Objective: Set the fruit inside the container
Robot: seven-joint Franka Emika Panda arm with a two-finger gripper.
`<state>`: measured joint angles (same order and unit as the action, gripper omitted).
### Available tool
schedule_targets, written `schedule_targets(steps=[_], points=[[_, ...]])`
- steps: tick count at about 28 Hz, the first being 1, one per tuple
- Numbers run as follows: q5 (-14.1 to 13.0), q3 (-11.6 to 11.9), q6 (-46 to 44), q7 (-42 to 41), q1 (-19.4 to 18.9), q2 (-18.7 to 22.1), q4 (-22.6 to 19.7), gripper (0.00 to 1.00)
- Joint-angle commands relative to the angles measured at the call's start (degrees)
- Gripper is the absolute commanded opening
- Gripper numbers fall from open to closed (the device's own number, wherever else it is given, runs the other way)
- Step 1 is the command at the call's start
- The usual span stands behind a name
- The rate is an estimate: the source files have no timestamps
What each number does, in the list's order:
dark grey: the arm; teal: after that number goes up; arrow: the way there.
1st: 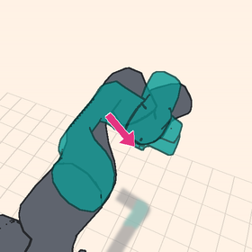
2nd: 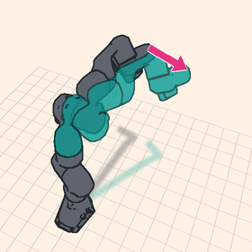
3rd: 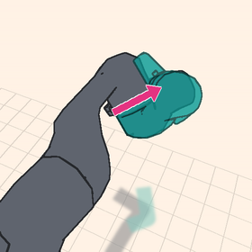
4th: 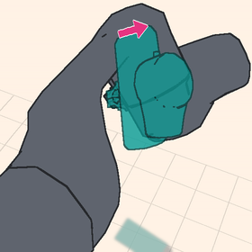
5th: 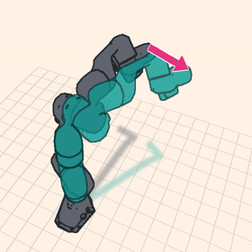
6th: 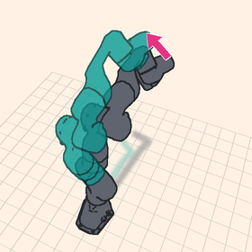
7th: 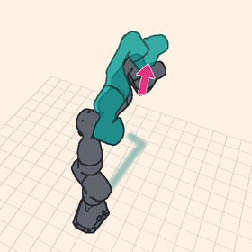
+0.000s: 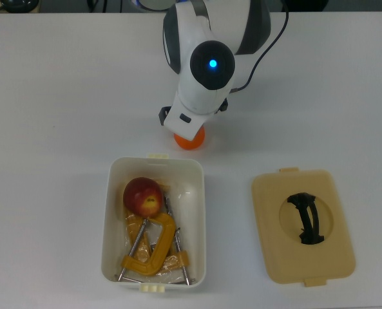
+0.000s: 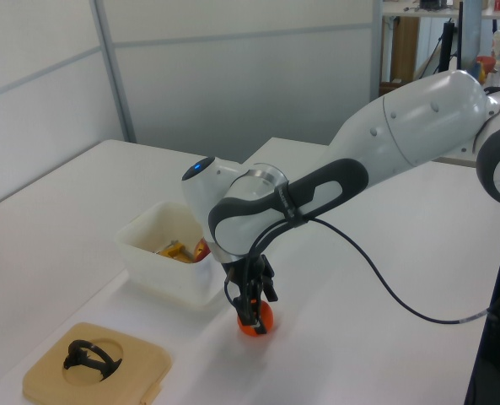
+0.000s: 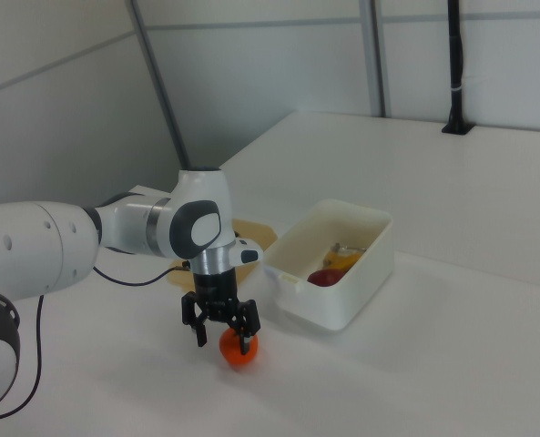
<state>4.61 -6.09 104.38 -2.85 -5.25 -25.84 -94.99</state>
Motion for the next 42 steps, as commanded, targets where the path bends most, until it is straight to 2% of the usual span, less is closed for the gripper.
schedule_targets(steps=[1,7,8,9,12,14,15,18,20,25,31,34,37,41,42], points=[[1.9,0.6,4.2,0.2,-0.7,-1.0,-0.2,1.0],[2.3,0.6,6.6,0.6,-0.7,-1.2,0.0,1.0],[2.8,0.6,6.6,0.6,-0.8,-1.2,0.0,0.95],[4.1,0.6,6.5,0.4,-0.7,-1.2,0.0,0.71],[4.4,0.6,5.9,0.2,-0.7,-1.1,0.0,0.41],[4.4,0.6,5.7,0.1,-0.7,-1.0,0.0,0.28],[4.4,0.6,5.1,0.0,-0.6,-0.6,0.0,0.17],[4.3,0.6,3.6,-0.1,-0.3,0.4,0.2,0.1],[3.9,0.6,2.3,-0.1,-0.1,1.3,0.4,0.01],[2.4,0.7,0.4,-0.1,1.2,4.0,2.2,0.01],[-2.4,1.3,-0.9,0.4,3.2,5.0,8.7,0.01],[-4.3,1.5,0.5,1.1,4.5,4.7,10.3,0.01],[-5.4,1.5,7.6,3.4,5.4,4.4,11.2,0.02],[-5.4,1.5,16.2,7.8,6.1,3.5,11.1,0.03],[-5.1,1.5,19.6,9.9,6.2,2.6,11.1,0.07]])
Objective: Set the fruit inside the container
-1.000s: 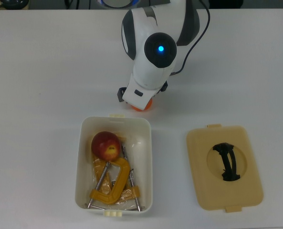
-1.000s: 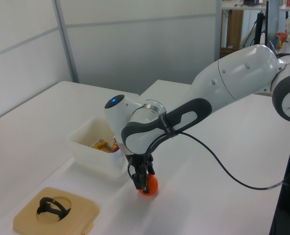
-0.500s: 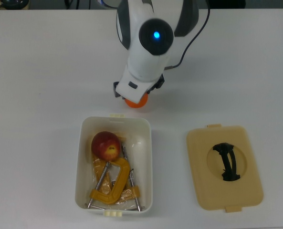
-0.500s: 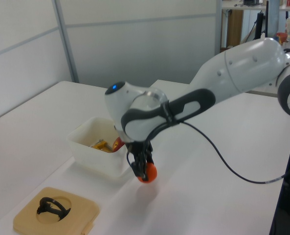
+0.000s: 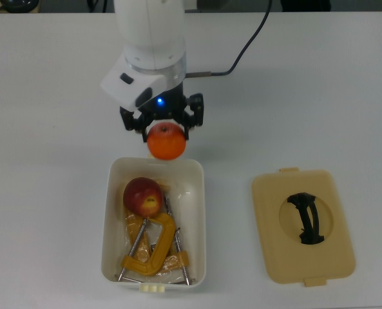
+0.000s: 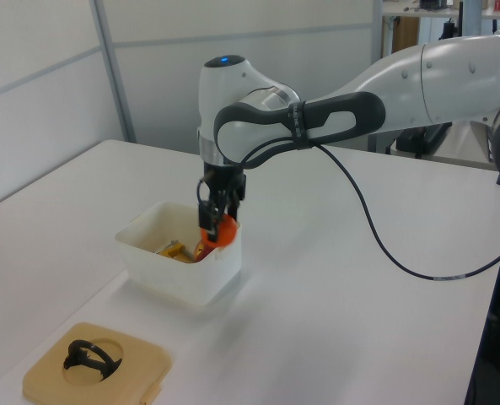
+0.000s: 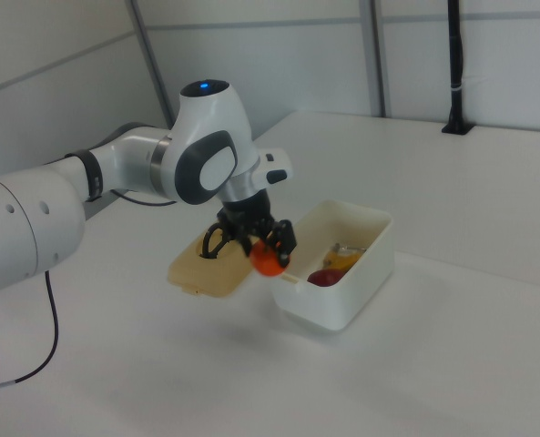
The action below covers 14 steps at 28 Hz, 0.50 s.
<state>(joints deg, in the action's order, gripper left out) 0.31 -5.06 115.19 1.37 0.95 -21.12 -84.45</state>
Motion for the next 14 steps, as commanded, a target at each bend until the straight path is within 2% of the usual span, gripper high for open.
schedule_targets(steps=[1,4,7,9,10,11,14], points=[[-0.7,0.5,10.1,6.5,0.1,-2.3,0.5,0.09],[-0.6,0.6,12.4,7.5,0.2,-3.4,0.5,0.16],[-0.7,0.5,12.8,7.6,1.1,-3.9,0.4,0.59],[-0.7,0.6,12.8,7.6,1.2,-4.0,0.3,0.81],[-0.6,0.6,12.7,7.5,1.2,-3.9,-0.4,0.96],[-0.6,0.6,12.6,7.4,1.2,-3.9,-0.7,1.0],[-0.5,0.6,12.3,7.1,1.2,-3.9,-0.9,1.0]])
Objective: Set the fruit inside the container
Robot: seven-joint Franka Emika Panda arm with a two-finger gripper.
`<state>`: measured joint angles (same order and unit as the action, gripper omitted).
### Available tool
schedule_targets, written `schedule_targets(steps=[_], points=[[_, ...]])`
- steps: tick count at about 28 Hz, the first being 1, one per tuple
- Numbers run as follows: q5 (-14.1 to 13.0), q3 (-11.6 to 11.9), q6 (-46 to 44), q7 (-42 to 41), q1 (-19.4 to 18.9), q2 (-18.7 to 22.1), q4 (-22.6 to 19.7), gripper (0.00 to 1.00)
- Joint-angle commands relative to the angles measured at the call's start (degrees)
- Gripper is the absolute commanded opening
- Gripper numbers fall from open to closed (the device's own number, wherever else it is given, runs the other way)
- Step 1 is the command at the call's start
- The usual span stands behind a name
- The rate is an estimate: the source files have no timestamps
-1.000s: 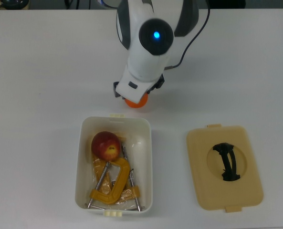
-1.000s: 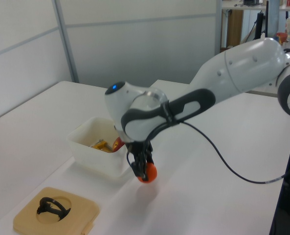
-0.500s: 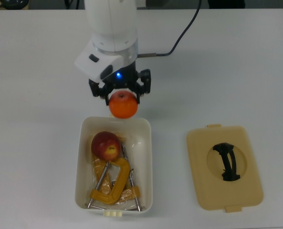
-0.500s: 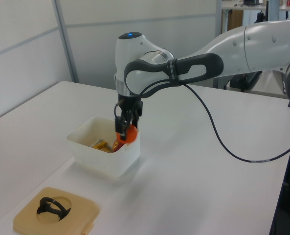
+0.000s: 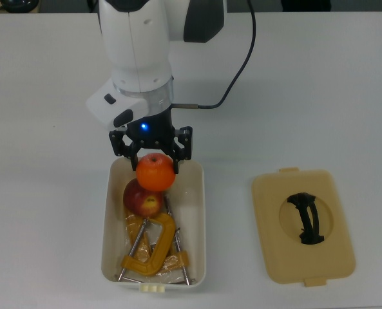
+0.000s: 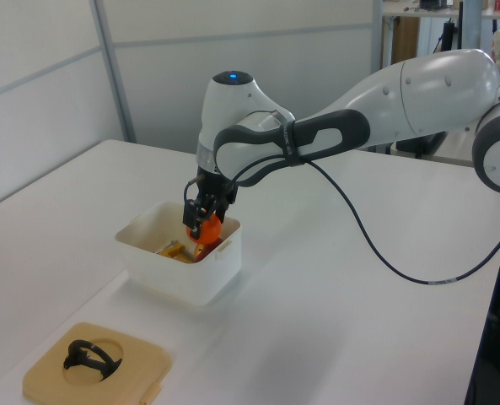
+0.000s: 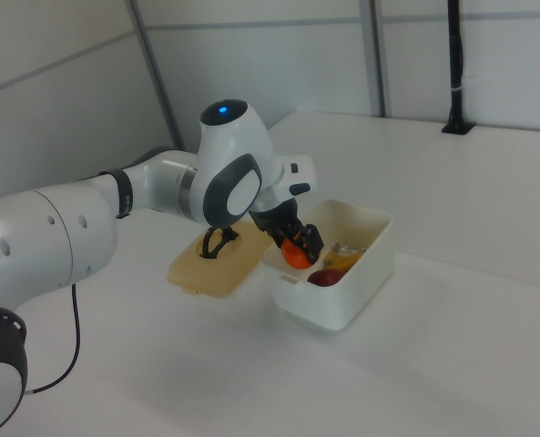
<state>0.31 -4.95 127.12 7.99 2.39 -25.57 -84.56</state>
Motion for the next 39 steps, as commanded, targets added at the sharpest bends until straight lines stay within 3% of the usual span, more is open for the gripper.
schedule_targets(steps=[1,9,13,17,21,25,39], points=[[-0.5,0.5,0.1,0.4,0.1,0.5,-0.8,1.0],[-0.3,0.5,-8.3,-1.0,2.0,2.4,-0.6,1.0],[2.6,0.5,-17.3,-6.8,2.1,4.3,-0.4,1.0],[3.6,1.3,-22.8,-9.2,2.2,5.3,0.0,1.0],[4.0,1.9,-23.0,-9.5,2.3,5.8,-0.2,1.0],[6.0,1.9,-23.1,-9.1,2.3,5.8,-0.3,1.0],[6.5,2.1,-27.3,-9.7,2.3,6.5,-0.2,1.0]])
